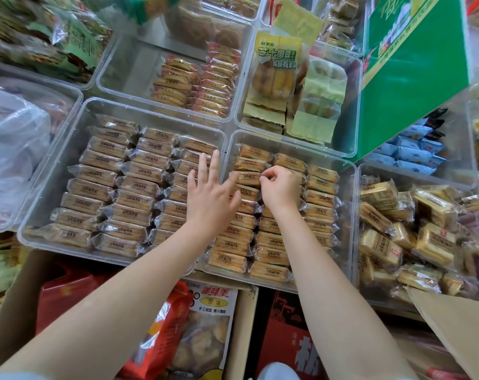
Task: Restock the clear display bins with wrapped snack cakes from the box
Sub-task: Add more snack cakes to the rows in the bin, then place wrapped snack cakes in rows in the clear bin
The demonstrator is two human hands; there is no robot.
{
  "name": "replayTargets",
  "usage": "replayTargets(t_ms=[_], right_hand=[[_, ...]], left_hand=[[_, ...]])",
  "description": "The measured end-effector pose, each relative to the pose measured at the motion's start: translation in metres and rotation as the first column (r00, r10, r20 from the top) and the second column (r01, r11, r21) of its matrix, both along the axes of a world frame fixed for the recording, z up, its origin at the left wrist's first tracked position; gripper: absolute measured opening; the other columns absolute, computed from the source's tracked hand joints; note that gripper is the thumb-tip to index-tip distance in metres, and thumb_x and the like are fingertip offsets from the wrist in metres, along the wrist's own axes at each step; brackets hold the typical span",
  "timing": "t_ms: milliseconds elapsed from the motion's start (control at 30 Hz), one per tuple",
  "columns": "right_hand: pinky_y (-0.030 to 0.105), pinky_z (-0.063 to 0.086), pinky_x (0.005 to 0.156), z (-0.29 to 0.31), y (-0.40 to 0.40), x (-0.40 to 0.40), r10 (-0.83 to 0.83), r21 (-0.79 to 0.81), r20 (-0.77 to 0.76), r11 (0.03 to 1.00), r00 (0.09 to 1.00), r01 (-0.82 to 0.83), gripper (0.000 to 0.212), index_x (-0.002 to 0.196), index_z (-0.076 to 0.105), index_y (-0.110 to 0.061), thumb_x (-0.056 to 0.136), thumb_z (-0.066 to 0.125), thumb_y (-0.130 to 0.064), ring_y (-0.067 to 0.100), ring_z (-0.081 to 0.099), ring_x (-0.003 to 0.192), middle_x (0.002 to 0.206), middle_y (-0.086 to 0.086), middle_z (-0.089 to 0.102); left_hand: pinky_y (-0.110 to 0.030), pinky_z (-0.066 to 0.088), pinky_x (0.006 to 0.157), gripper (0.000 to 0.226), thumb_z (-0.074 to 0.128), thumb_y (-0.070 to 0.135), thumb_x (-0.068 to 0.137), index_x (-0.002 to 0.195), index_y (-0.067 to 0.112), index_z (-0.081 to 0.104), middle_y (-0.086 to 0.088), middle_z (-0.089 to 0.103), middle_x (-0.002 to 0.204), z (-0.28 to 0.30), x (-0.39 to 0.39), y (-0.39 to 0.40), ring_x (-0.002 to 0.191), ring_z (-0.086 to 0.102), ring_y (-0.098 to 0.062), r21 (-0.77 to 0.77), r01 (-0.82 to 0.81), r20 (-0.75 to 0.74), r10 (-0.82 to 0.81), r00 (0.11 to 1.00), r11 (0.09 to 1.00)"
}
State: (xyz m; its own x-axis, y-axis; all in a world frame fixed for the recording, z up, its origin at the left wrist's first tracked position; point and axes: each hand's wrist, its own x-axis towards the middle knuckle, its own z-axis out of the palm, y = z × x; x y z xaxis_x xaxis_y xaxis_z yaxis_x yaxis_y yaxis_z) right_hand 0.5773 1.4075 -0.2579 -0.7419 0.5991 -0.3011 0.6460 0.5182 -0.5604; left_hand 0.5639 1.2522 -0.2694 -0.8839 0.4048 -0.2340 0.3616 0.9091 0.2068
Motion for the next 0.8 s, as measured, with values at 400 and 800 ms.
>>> replayTargets(t_ms=[400,800], right_hand=[[0.034,0.052,0.07,0.019,0.001,0.017,0.389,0.262,0.39,0.822,0.835,-0.505,0.019,0.11,0.066,-0.02,0.096,0.063,-0.032,0.022,0.059,0.089,0.108,0.0,0.057],[0.029,0.051,0.061,0.017,-0.007,0.006,0.189,0.279,0.32,0.918,0.929,-0.283,0.013,0.091,0.067,-0.021,0.092,0.056,-0.016,0.021,0.062,0.077,0.09,-0.002,0.066]], left_hand=[[-0.053,0.008,0.123,0.053,0.032,0.051,0.103,0.153,0.037,0.035,-0.012,-0.017,0.167,0.0,0.0,-0.001,0.154,-0.015,-0.035,0.035,-0.004,0.007,0.004,1.0,0.999],[-0.052,0.012,0.122,0.052,0.034,0.046,0.102,0.153,0.035,0.036,-0.015,-0.011,0.168,-0.001,0.002,-0.001,0.155,-0.01,-0.035,0.048,0.003,-0.018,-0.003,1.0,0.999]])
